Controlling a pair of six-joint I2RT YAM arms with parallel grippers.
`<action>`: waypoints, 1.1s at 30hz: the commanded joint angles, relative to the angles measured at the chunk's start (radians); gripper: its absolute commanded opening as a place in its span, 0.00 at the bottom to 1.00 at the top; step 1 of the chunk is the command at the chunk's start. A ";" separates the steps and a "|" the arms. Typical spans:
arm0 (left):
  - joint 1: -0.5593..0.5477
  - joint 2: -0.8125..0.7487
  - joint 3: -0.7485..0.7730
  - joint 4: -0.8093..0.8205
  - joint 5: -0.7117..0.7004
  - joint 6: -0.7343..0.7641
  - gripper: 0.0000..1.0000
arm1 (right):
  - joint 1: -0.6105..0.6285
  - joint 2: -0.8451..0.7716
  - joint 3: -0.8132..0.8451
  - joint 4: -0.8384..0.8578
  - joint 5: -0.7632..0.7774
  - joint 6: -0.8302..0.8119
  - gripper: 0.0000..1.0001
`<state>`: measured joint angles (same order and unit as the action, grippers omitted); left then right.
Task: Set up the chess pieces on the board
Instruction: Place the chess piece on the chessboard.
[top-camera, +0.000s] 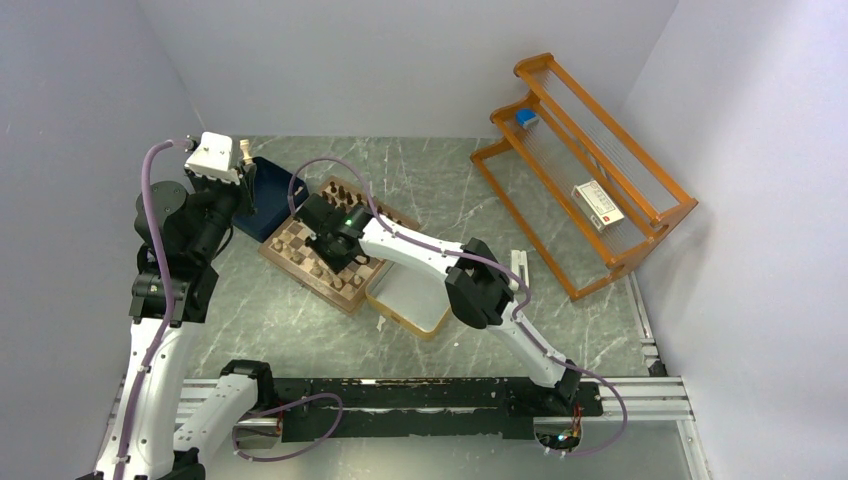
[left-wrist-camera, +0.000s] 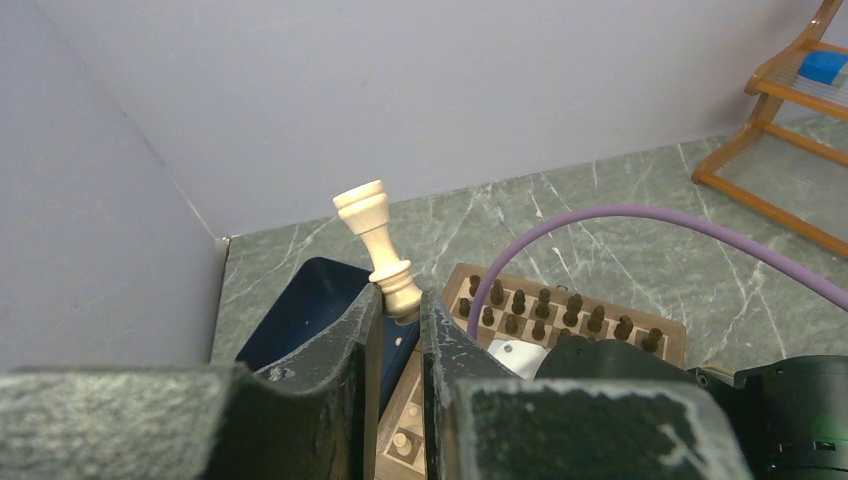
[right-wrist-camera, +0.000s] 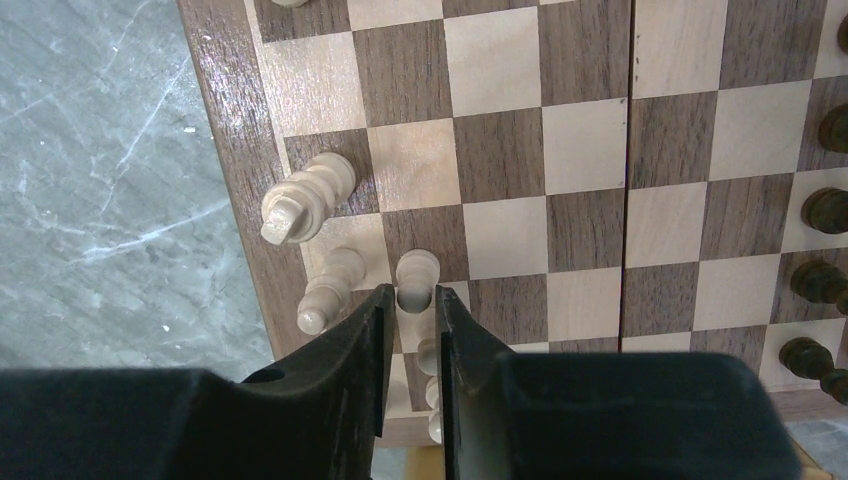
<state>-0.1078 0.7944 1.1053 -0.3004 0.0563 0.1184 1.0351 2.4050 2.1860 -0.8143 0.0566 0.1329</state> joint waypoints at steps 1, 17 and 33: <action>-0.006 -0.012 -0.002 0.018 0.025 -0.006 0.11 | -0.003 0.031 0.026 0.002 -0.011 -0.006 0.26; -0.006 -0.014 -0.020 0.023 0.031 -0.003 0.11 | -0.007 0.014 0.042 0.048 0.013 -0.003 0.35; -0.010 -0.003 -0.100 0.032 0.269 -0.087 0.13 | -0.065 -0.386 -0.285 0.299 0.083 0.009 0.46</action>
<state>-0.1116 0.7948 1.0340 -0.2974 0.1890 0.0883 1.0126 2.1777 2.0304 -0.6537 0.1143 0.1421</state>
